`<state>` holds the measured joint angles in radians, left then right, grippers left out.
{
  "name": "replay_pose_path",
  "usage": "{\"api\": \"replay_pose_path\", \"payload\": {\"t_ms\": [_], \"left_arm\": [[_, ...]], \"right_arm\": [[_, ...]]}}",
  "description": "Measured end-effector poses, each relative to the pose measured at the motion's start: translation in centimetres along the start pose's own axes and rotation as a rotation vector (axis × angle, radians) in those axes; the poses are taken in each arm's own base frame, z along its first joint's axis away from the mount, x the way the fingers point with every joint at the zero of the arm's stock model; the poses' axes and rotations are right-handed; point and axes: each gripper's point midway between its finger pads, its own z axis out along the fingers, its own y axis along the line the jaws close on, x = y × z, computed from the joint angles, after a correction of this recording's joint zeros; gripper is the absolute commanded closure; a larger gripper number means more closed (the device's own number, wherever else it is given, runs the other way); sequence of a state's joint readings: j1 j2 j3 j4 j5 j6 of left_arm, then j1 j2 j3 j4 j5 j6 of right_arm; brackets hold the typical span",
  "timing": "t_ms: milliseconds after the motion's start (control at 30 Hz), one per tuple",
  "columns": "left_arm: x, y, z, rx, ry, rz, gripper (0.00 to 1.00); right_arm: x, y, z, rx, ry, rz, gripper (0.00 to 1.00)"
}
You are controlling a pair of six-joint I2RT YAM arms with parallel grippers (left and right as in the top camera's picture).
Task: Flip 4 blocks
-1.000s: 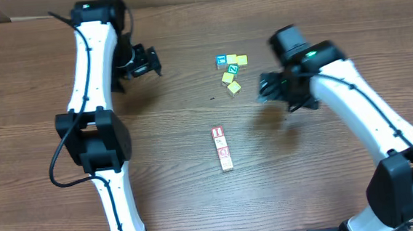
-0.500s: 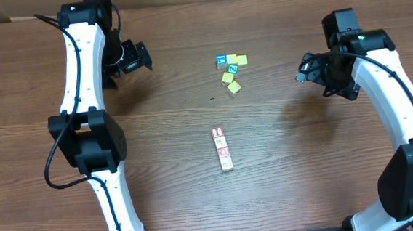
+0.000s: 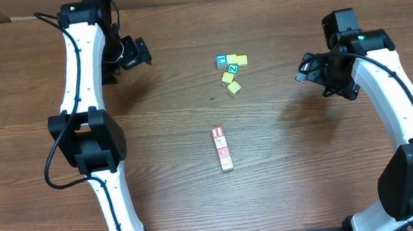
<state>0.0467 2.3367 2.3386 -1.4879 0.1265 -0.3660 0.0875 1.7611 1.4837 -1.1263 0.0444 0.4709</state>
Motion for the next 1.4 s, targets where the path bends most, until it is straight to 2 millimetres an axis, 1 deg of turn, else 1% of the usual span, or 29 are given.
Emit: {"api": "replay_pose_path", "payload": {"t_ms": [233, 300, 333, 367, 400, 433, 500, 533, 667, 700, 933, 1000, 1067, 1100, 1167, 1233, 1300, 1400], "left_arm": [[0.0, 0.0, 0.0, 0.000, 0.000, 0.000, 0.00], [0.0, 0.0, 0.0, 0.000, -0.001, 0.000, 0.00], [0.0, 0.0, 0.0, 0.000, -0.001, 0.000, 0.00], [0.0, 0.0, 0.0, 0.000, -0.001, 0.000, 0.00], [0.0, 0.0, 0.0, 0.000, -0.001, 0.000, 0.00], [0.0, 0.0, 0.0, 0.000, -0.001, 0.000, 0.00], [0.0, 0.0, 0.0, 0.000, 0.000, 0.000, 0.00], [0.0, 0.0, 0.0, 0.000, -0.001, 0.000, 0.00], [0.0, 0.0, 0.0, 0.000, -0.001, 0.000, 0.00], [0.0, 0.0, 0.0, 0.000, -0.001, 0.000, 0.00], [0.0, 0.0, 0.0, 0.000, -0.001, 0.000, 0.00], [0.0, 0.0, 0.0, 0.001, -0.001, 0.000, 0.00], [0.0, 0.0, 0.0, 0.001, -0.002, 0.000, 0.00], [-0.1, 0.0, 0.0, 0.001, -0.002, 0.000, 0.00], [-0.1, 0.0, 0.0, 0.001, -0.003, 0.000, 0.00], [-0.1, 0.0, 0.0, 0.001, -0.003, 0.000, 0.00], [-0.1, 0.0, 0.0, 0.001, -0.003, 0.000, 0.00], [-0.1, 0.0, 0.0, 0.001, -0.003, 0.000, 0.00]], "right_arm": [[-0.1, 0.0, -0.4, -0.005, -0.010, 0.001, 0.00], [-0.3, 0.1, -1.3, -0.019, -0.032, 0.002, 0.00], [-0.4, 0.1, -2.1, -0.032, -0.053, 0.002, 0.00], [-0.6, 0.2, -4.0, -0.059, -0.099, 0.003, 0.00], [-0.6, 0.2, -4.4, -0.065, -0.107, 0.004, 0.00], [-0.7, 0.2, -5.7, -0.084, -0.140, 0.005, 0.00], [-0.7, 0.1, -9.2, -0.135, -0.225, 0.007, 0.00], [-0.6, 0.1, -10.6, -0.155, -0.259, 0.008, 0.00], [0.5, -0.8, -17.3, -0.253, -0.422, 0.013, 0.00], [0.8, -1.0, -18.3, -0.267, -0.447, 0.013, 0.00], [2.8, -4.1, -27.2, -0.348, -0.745, 0.033, 0.00], [3.4, -4.8, -30.5, -0.395, -0.878, 0.020, 0.00], [4.3, -5.6, -32.9, -0.435, -0.995, 0.005, 0.00], [4.9, -6.0, -33.8, -0.451, -1.045, -0.003, 0.00], [6.1, -6.9, -34.9, -0.476, -1.138, -0.016, 0.00], [7.5, -7.8, -34.9, -0.493, -1.213, -0.028, 0.00], [8.7, -8.6, -33.8, -0.500, -1.262, -0.035, 0.00], [9.7, -9.5, -32.1, -0.513, -1.340, -0.026, 0.00]]}}
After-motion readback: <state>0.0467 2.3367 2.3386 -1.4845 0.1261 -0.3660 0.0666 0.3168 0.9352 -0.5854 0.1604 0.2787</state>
